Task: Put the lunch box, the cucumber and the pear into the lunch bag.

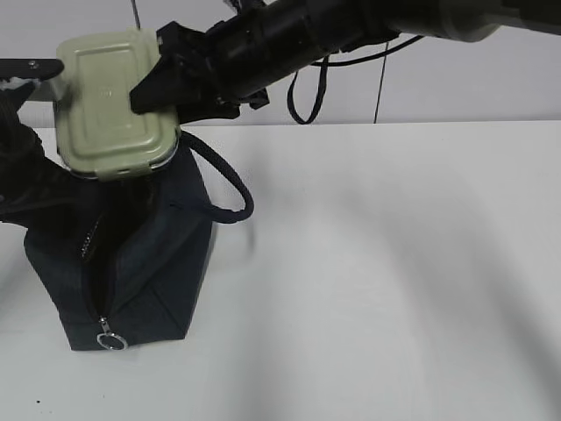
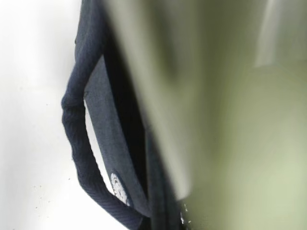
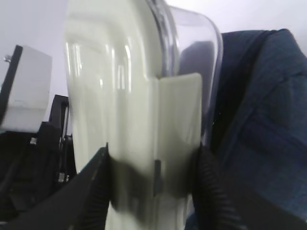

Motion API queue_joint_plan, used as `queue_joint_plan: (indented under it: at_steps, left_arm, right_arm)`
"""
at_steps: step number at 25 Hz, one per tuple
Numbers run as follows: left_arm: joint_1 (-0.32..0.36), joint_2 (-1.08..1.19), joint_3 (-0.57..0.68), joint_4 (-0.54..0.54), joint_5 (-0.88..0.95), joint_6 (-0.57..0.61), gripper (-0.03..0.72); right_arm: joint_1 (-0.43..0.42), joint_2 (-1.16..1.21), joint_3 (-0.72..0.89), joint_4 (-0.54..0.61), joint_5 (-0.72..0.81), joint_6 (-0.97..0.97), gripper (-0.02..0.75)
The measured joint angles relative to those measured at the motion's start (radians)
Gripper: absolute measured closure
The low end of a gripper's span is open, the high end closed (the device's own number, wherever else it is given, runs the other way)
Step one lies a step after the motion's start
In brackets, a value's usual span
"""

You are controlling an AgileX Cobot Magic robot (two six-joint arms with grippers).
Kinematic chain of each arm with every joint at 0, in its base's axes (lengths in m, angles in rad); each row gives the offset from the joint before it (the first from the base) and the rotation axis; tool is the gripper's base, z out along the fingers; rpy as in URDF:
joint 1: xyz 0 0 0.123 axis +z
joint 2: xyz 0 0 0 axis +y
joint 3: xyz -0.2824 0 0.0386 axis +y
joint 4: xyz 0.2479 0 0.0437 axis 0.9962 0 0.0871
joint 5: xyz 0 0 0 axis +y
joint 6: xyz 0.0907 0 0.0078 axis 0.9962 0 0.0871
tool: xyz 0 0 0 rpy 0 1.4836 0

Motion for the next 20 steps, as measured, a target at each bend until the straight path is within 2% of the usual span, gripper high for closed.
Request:
queue_joint_plan:
  at_steps: [4, 9, 12, 20]
  left_arm:
    - [0.0, 0.0, 0.0, 0.001, 0.005, 0.0, 0.676]
    - [0.0, 0.0, 0.0, 0.002, 0.007, 0.0, 0.676]
    - [0.0, 0.0, 0.0, -0.001, 0.008, 0.0, 0.676]
    - [0.0, 0.0, 0.0, -0.006, 0.006, 0.0, 0.676]
  right_arm:
    - [0.023, 0.007, 0.0, -0.12, -0.002, 0.044, 0.376]
    - [0.024, 0.011, 0.0, -0.402, 0.009, 0.181, 0.376]
    - [0.024, 0.013, 0.0, -0.512, 0.025, 0.24, 0.377]
    - [0.048, 0.013, 0.0, -0.568, 0.048, 0.284, 0.378]
